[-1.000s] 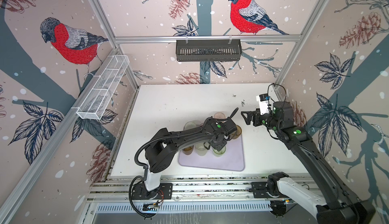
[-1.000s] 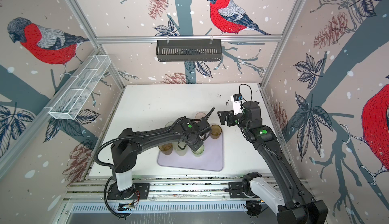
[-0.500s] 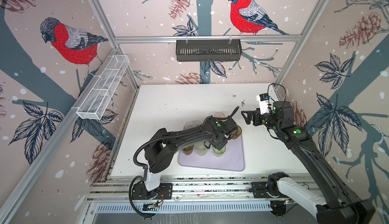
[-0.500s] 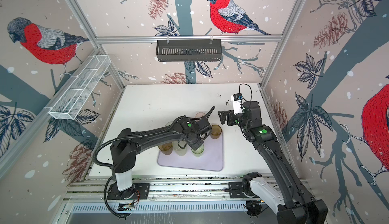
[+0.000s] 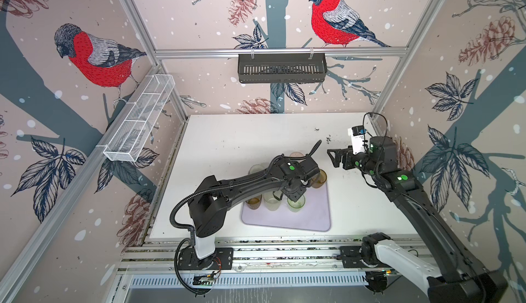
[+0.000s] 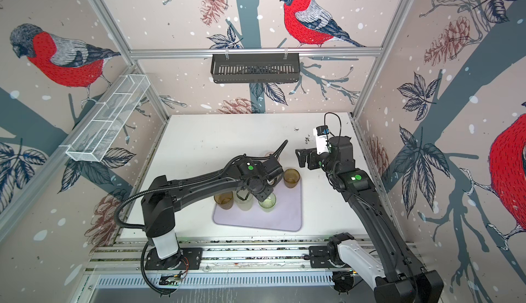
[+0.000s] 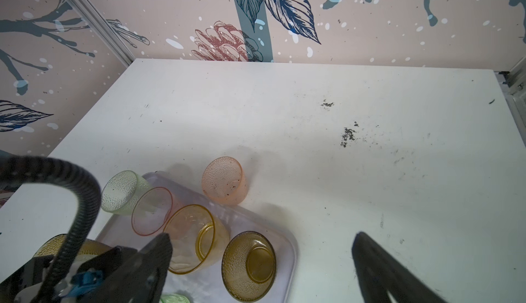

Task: Place the glasses into the tray
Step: 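Raise the left gripper off the tray while the right gripper moves toward the peach cup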

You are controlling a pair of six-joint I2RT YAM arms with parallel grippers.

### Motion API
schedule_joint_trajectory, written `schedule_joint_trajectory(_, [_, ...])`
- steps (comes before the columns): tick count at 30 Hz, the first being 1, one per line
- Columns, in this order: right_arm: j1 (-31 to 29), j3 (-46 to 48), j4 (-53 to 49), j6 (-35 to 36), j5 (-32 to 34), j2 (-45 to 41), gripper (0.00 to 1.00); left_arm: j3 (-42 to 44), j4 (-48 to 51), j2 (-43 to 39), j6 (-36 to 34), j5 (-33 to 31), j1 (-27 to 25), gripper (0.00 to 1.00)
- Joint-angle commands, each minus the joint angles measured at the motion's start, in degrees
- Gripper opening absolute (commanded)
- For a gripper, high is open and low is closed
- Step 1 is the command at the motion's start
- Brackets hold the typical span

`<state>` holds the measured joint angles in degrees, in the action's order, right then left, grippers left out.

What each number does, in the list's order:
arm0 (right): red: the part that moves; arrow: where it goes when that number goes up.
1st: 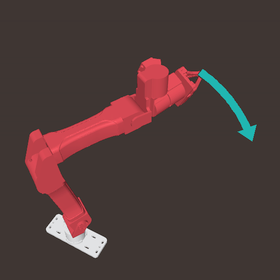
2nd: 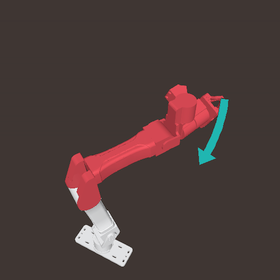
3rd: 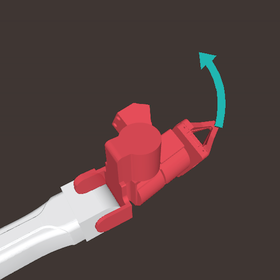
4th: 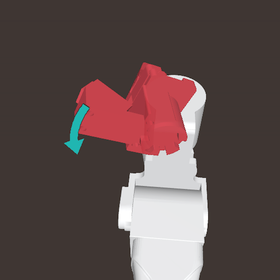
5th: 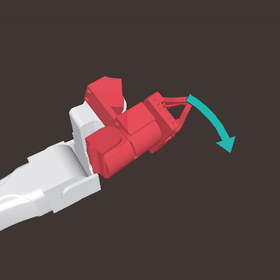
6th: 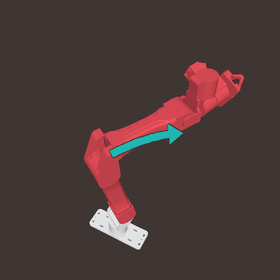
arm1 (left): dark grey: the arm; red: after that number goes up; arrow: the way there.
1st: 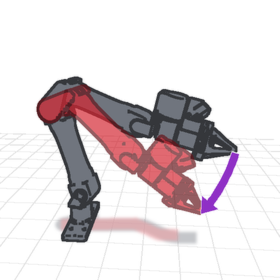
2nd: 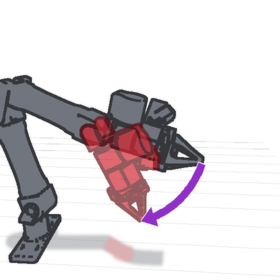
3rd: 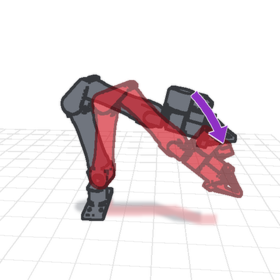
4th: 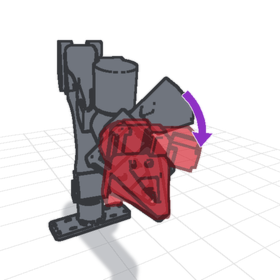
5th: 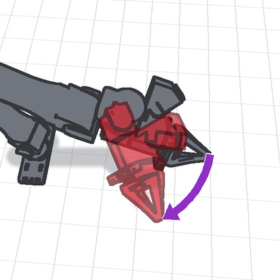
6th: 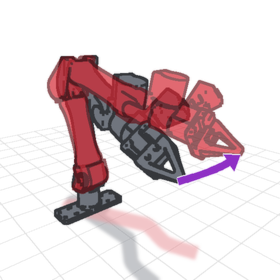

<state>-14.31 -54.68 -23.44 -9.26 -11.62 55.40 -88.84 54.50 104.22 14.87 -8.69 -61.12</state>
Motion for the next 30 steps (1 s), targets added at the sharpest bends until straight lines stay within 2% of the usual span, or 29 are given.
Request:
schedule_joint_trajectory(1, [0.1, -1.3, -0.7, -0.5, 2.3, 0.6, 1.0, -1.6, 0.9, -1.6, 2.2, 0.8, 0.0, 0.41])
schedule_joint_trajectory(12, [0.4, -6.5, -8.2, -0.6, 10.1, 4.9, 1.0, -7.6, 2.9, -4.6, 4.5, -0.1, 0.3, 0.48])
schedule_joint_trajectory(24, [0.4, -12.4, -13.2, -3.1, 14.1, 10.5, 1.0, -7.4, 1.2, -11.2, 6.4, 3.0, 5.5, 0.76])
schedule_joint_trajectory(30, [0.2, -15.6, -15.8, -3.6, 14.0, 15.2, 1.0, -6.7, -0.8, -14.0, 7.3, 2.8, 6.7, 0.83])
